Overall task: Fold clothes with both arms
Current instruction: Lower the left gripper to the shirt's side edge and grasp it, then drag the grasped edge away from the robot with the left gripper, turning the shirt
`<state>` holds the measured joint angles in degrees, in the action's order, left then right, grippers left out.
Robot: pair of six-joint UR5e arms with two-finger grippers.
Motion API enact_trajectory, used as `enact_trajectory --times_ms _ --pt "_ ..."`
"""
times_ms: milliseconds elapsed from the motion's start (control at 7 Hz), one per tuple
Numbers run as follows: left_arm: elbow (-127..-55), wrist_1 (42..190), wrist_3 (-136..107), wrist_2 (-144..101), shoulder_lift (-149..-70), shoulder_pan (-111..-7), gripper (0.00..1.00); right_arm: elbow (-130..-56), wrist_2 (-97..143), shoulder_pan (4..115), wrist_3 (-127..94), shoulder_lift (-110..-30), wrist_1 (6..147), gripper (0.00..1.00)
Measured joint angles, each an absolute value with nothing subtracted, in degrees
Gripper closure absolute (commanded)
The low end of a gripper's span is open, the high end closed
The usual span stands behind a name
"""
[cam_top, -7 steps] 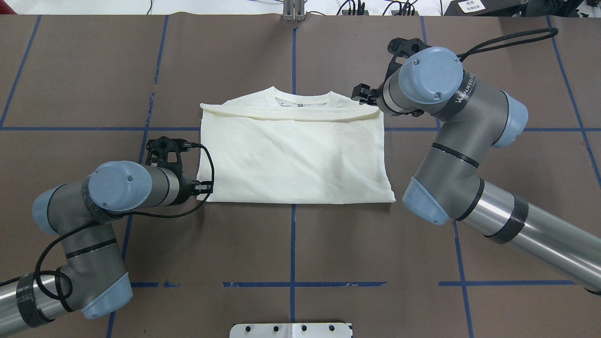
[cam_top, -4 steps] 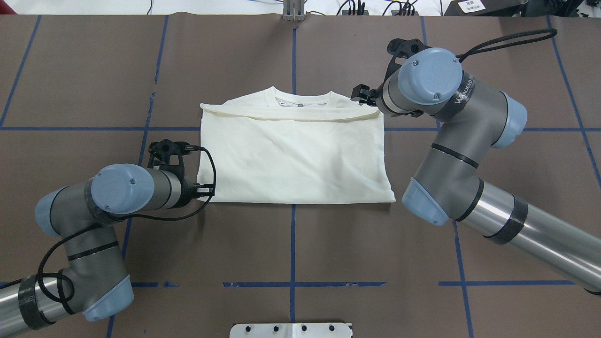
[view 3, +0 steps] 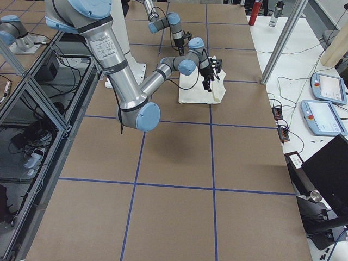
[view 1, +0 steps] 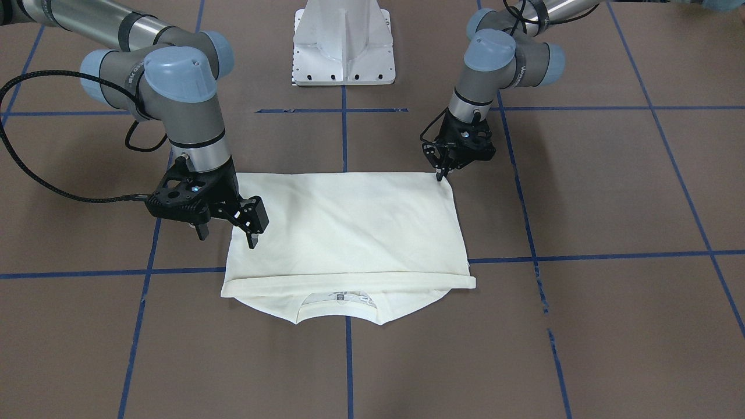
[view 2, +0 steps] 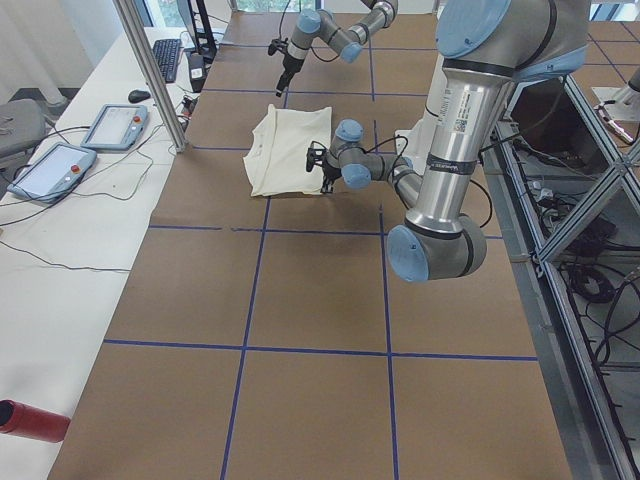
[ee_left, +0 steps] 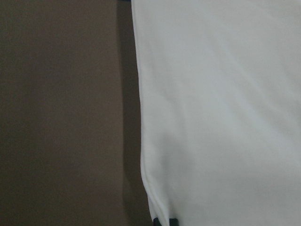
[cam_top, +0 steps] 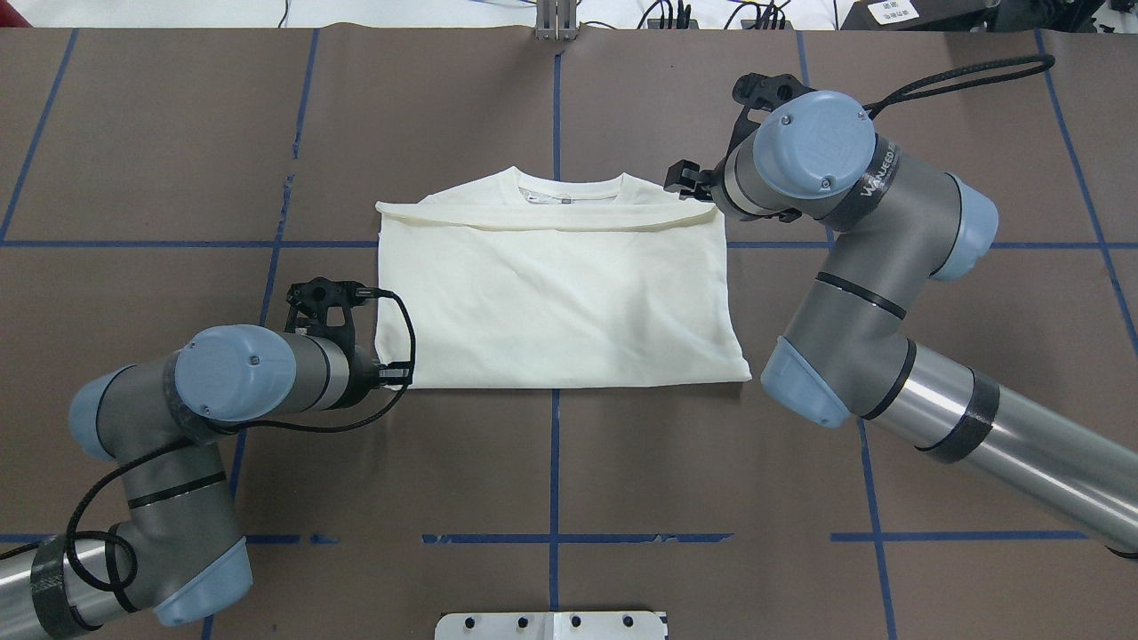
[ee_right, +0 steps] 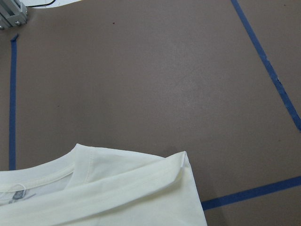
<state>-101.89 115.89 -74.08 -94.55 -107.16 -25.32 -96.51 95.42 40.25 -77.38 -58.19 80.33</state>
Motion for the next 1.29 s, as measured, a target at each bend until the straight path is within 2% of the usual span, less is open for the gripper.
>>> enact_trajectory --times_ms 429,714,857,1143,1286 --pt "-100.03 115.9 -61.33 -94.56 -106.53 -33.36 1.0 -96.61 95.45 40.3 -77.29 -58.19 80.33 0.0" --pt "-92.8 116.07 -52.66 -94.63 -110.3 -41.08 1.0 -96.83 95.45 40.33 -77.33 -58.2 80.35 0.0" --pt "-85.57 117.15 -50.4 -94.64 -115.44 -43.96 1.0 -97.23 95.47 40.37 -77.34 -58.24 80.41 0.0" --pt "-63.92 125.98 -47.02 -94.54 -128.4 -48.45 1.0 -98.89 95.55 40.45 -77.4 -58.5 80.79 0.0" --pt "-56.29 129.44 -45.4 -94.52 -132.79 -49.92 0.01 -100.07 95.59 40.39 -77.44 -58.94 80.99 0.0"
